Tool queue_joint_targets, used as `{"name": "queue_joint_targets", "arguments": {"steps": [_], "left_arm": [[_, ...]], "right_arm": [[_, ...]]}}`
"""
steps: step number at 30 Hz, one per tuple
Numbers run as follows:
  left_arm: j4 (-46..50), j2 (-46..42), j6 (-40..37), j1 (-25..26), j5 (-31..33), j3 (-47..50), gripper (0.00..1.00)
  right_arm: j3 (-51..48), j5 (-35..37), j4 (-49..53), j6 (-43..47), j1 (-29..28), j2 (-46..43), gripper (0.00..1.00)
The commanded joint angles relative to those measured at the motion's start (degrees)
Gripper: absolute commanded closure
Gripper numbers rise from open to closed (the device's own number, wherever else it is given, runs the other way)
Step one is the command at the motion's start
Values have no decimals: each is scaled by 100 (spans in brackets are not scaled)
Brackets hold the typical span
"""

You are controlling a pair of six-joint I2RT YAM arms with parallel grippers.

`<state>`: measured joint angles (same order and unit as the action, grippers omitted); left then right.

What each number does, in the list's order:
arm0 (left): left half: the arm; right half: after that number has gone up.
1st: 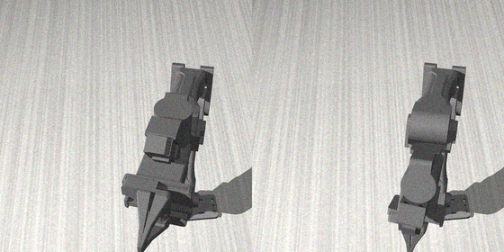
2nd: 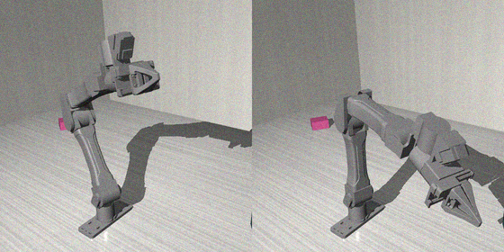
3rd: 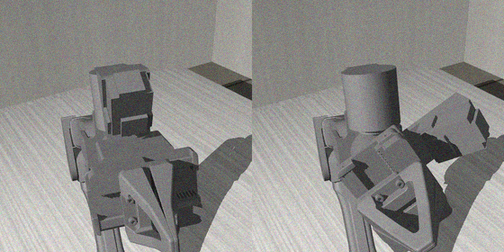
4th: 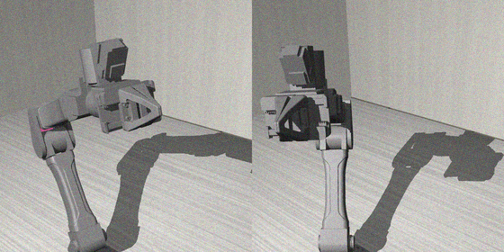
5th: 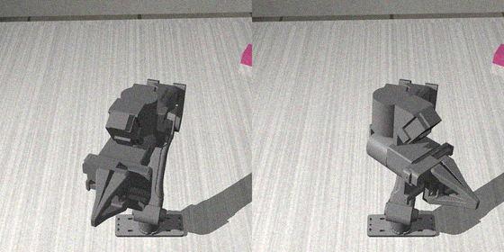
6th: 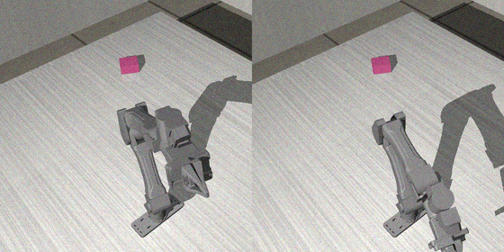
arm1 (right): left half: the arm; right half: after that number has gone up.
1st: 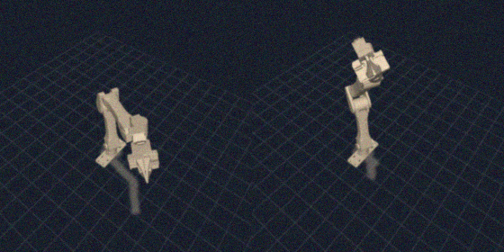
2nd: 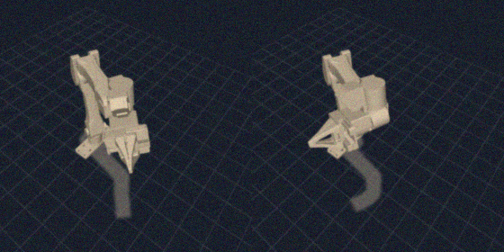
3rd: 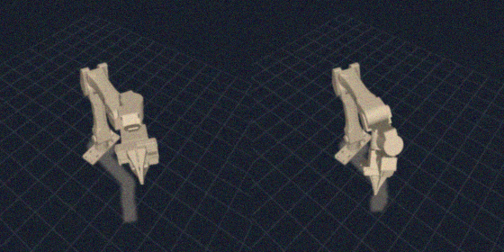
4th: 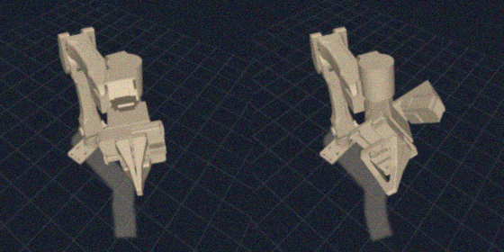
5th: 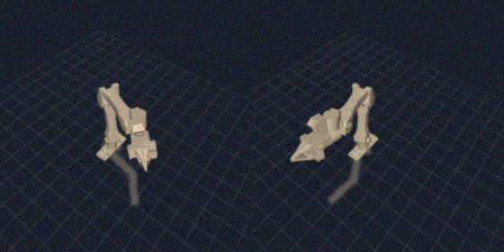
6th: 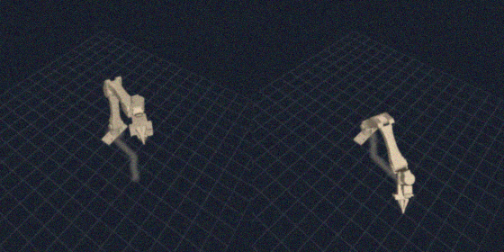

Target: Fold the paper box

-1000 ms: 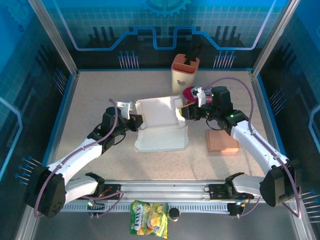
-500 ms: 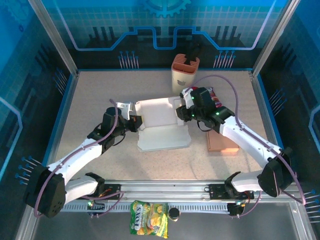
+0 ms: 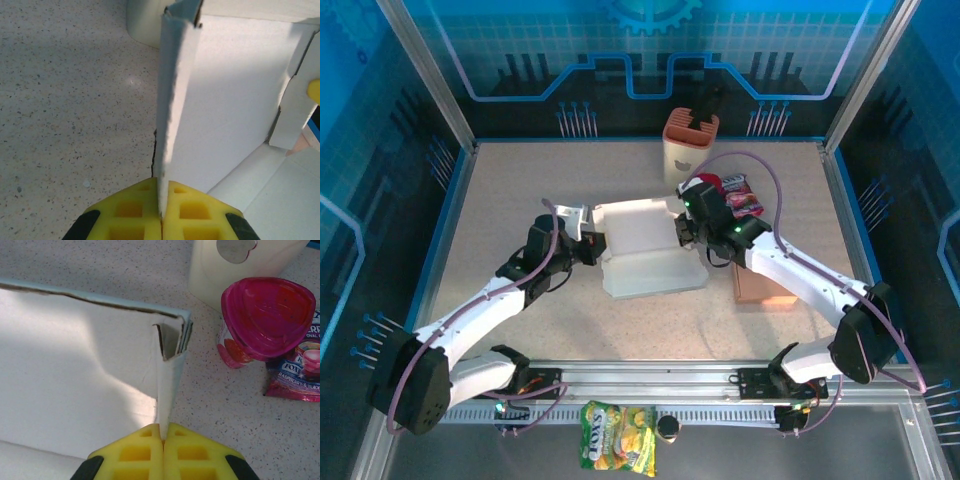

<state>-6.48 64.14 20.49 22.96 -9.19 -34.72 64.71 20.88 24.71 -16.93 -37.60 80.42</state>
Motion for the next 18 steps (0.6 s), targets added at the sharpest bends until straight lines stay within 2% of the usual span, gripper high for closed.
{"name": "queue_joint_targets", "arguments": {"steps": [1,4,10,14,18], "left_arm": [[-146,38,-139,92,-29,-253,100],[-117,83,-168,160,76,-276,100],[-55,297,-186,282,370,-270,100],[-136,579,-168,413,686,-183,100],[-142,1019,-154,620,1276,-166,100]], "right_arm": [[92,33,-107,-101,-111,178,91],[103,-27,-142,-108,-94,308,87],[-65,-111,-358,-244,-16,571,86],[-236,-89,-564,-402,-11,746,91],[-473,18,-808,-655,-27,958,99]]}}
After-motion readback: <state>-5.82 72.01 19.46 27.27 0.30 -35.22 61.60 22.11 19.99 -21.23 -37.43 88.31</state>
